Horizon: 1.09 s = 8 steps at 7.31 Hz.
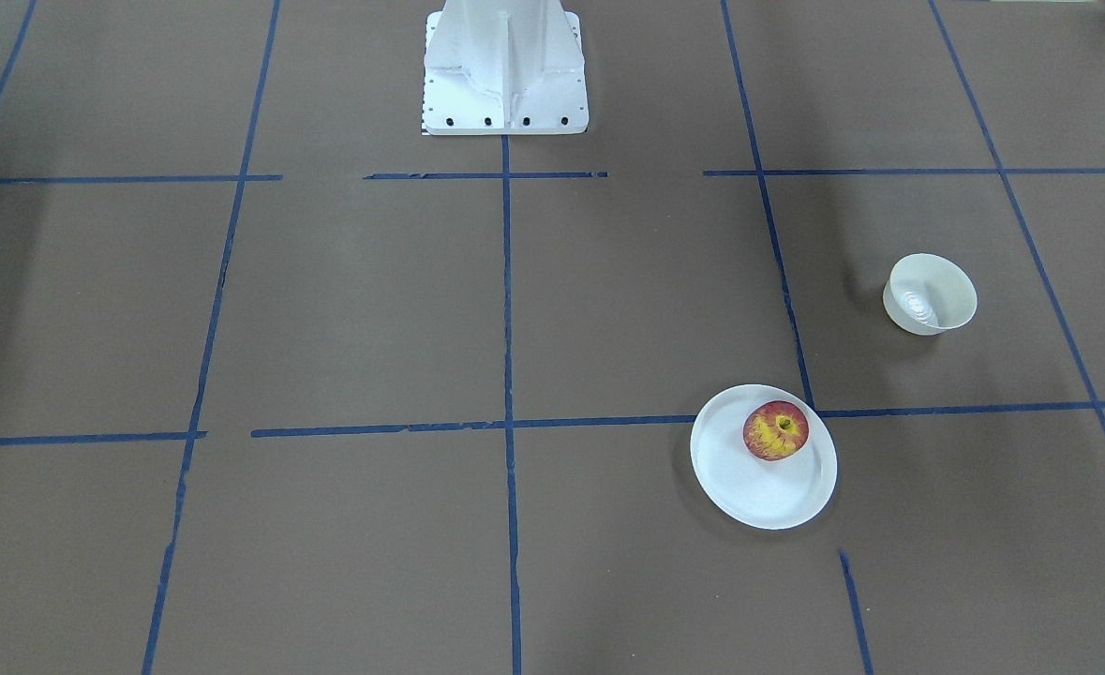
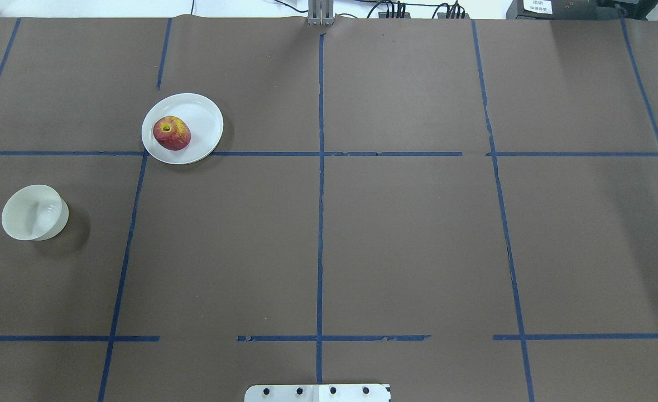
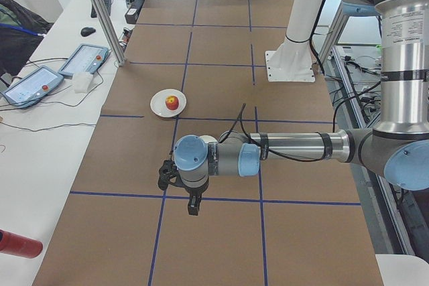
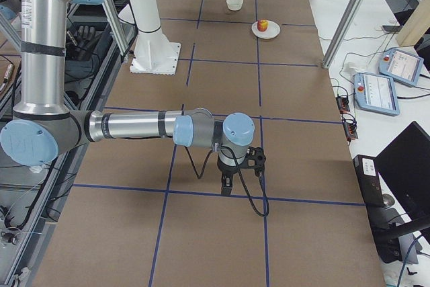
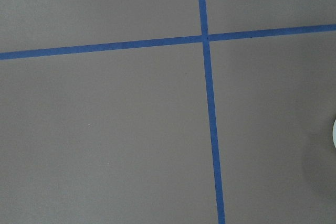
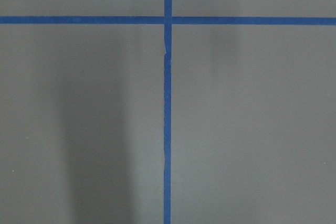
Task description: Move apple from plate to bowl
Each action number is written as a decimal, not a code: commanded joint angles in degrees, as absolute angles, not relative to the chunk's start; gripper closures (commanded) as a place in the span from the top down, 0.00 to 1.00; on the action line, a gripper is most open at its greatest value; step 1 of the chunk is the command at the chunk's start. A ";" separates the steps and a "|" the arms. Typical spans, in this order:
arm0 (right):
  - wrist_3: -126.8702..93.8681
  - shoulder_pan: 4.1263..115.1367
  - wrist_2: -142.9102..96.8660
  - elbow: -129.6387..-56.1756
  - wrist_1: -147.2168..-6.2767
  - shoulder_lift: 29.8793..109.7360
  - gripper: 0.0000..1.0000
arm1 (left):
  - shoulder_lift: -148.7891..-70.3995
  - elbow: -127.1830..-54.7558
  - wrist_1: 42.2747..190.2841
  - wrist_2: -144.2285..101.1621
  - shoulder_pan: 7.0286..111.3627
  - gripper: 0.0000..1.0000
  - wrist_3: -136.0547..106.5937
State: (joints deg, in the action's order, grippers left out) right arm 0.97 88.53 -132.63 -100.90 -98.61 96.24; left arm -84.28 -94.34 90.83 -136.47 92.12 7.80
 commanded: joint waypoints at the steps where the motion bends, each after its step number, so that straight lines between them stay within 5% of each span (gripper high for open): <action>1: 0.97 88.51 -132.63 -100.90 -98.61 96.24 1.00 | -84.98 -94.92 91.05 -133.80 91.50 1.00 8.00; 5: 0.97 88.51 -132.63 -100.81 -98.61 96.24 1.00 | -91.66 -98.24 91.06 -134.21 88.27 1.00 4.86; 8: 0.97 88.51 -132.63 -100.90 -98.61 96.24 1.00 | -106.73 -99.14 89.84 -131.85 68.34 1.00 -28.47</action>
State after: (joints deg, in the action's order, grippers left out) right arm 0.95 88.51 -132.63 -100.86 -98.61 96.24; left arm -99.94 -99.04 90.74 -133.24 75.43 -15.50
